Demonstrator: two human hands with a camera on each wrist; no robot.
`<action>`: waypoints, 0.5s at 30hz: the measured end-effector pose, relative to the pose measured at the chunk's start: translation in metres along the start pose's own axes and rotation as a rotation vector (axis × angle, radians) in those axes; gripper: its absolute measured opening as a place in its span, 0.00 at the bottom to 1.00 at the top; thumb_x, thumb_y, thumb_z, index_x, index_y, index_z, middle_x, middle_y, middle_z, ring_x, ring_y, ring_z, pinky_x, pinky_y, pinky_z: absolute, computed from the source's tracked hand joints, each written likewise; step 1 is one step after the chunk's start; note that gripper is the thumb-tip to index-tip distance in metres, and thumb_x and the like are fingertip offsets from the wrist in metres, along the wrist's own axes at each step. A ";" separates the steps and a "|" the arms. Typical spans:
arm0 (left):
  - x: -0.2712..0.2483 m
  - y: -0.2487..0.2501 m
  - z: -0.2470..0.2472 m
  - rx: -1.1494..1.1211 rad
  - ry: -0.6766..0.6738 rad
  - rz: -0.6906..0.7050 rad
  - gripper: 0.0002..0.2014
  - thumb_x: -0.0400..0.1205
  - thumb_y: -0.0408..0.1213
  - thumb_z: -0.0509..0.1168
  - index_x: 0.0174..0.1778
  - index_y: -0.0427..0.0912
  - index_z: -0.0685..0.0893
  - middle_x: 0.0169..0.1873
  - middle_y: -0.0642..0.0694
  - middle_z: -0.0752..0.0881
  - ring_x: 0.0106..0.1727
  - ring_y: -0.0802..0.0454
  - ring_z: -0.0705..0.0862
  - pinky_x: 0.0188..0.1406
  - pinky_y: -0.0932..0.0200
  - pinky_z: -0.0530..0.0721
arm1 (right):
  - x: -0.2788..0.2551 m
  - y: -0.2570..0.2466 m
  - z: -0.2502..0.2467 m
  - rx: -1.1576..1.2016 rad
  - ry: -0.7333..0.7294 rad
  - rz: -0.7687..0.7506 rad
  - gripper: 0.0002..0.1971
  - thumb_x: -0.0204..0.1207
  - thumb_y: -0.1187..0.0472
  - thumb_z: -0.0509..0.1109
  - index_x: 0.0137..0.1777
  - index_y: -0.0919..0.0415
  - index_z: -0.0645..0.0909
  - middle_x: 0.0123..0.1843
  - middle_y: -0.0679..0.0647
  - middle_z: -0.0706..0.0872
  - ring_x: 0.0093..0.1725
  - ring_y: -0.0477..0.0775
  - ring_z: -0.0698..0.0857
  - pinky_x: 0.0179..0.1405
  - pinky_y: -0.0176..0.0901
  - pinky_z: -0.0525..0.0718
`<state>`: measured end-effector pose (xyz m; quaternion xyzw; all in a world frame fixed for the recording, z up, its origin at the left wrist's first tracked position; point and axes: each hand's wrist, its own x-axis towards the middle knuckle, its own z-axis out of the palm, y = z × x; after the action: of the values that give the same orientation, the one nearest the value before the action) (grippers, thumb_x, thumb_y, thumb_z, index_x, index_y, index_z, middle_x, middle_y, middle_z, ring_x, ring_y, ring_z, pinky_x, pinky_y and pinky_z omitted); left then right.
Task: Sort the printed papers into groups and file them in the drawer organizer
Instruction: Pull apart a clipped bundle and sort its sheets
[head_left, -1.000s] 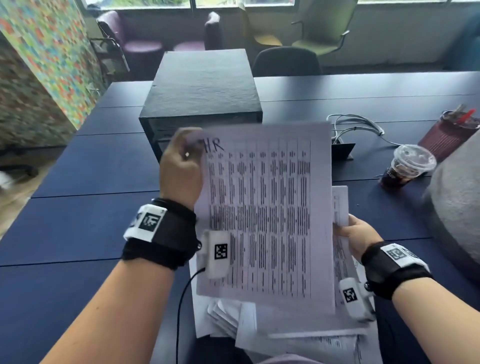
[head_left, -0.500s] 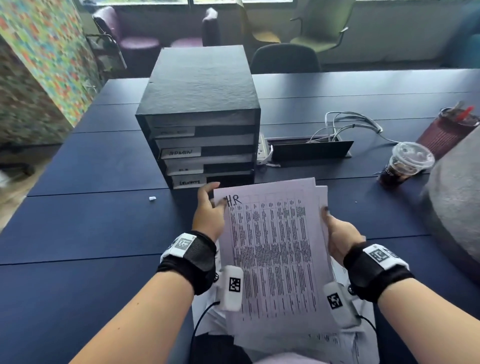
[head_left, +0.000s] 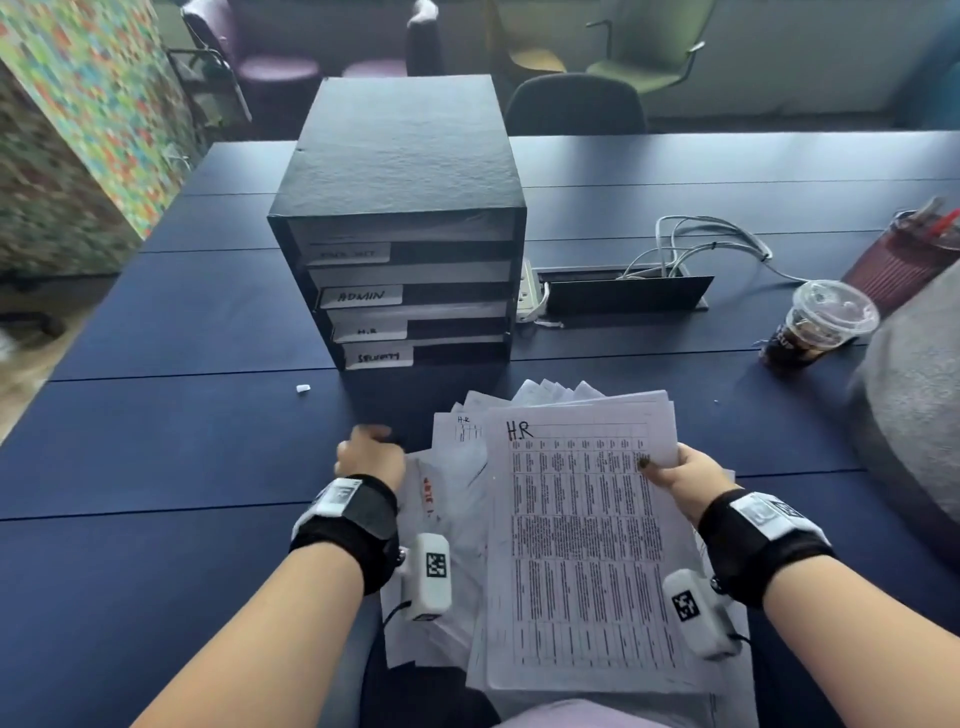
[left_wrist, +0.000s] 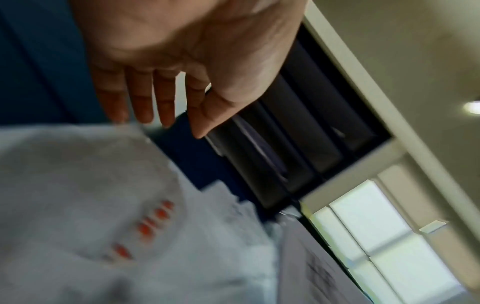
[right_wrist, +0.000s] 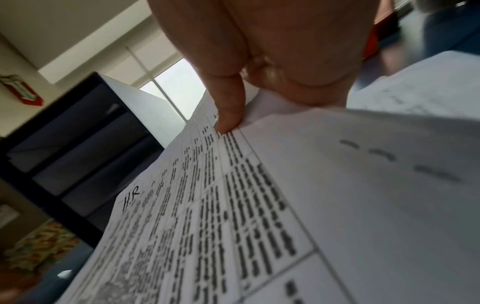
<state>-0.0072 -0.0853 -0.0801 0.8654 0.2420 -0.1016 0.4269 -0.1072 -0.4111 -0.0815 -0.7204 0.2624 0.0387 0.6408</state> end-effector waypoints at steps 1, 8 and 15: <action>0.004 -0.008 -0.005 0.069 0.011 -0.068 0.17 0.77 0.32 0.60 0.61 0.49 0.80 0.65 0.38 0.77 0.66 0.37 0.76 0.69 0.51 0.73 | 0.003 0.006 -0.005 -0.018 0.020 0.006 0.09 0.74 0.74 0.69 0.52 0.65 0.79 0.41 0.54 0.86 0.35 0.42 0.85 0.44 0.34 0.82; 0.001 -0.021 -0.009 0.110 -0.118 -0.111 0.26 0.73 0.38 0.74 0.67 0.40 0.75 0.65 0.40 0.80 0.65 0.40 0.79 0.60 0.56 0.75 | 0.037 0.063 -0.025 -0.142 0.052 0.083 0.32 0.43 0.33 0.82 0.43 0.52 0.84 0.49 0.57 0.90 0.55 0.61 0.86 0.65 0.62 0.78; -0.004 -0.010 -0.013 0.092 -0.297 0.065 0.07 0.73 0.35 0.75 0.42 0.37 0.87 0.34 0.44 0.84 0.35 0.48 0.80 0.34 0.61 0.76 | 0.024 0.042 -0.018 -0.138 0.061 0.115 0.12 0.63 0.57 0.81 0.44 0.55 0.82 0.51 0.62 0.88 0.57 0.64 0.85 0.67 0.63 0.76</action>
<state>-0.0165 -0.0707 -0.0774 0.8670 0.1430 -0.2253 0.4208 -0.1095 -0.4376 -0.1257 -0.7473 0.3194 0.0716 0.5782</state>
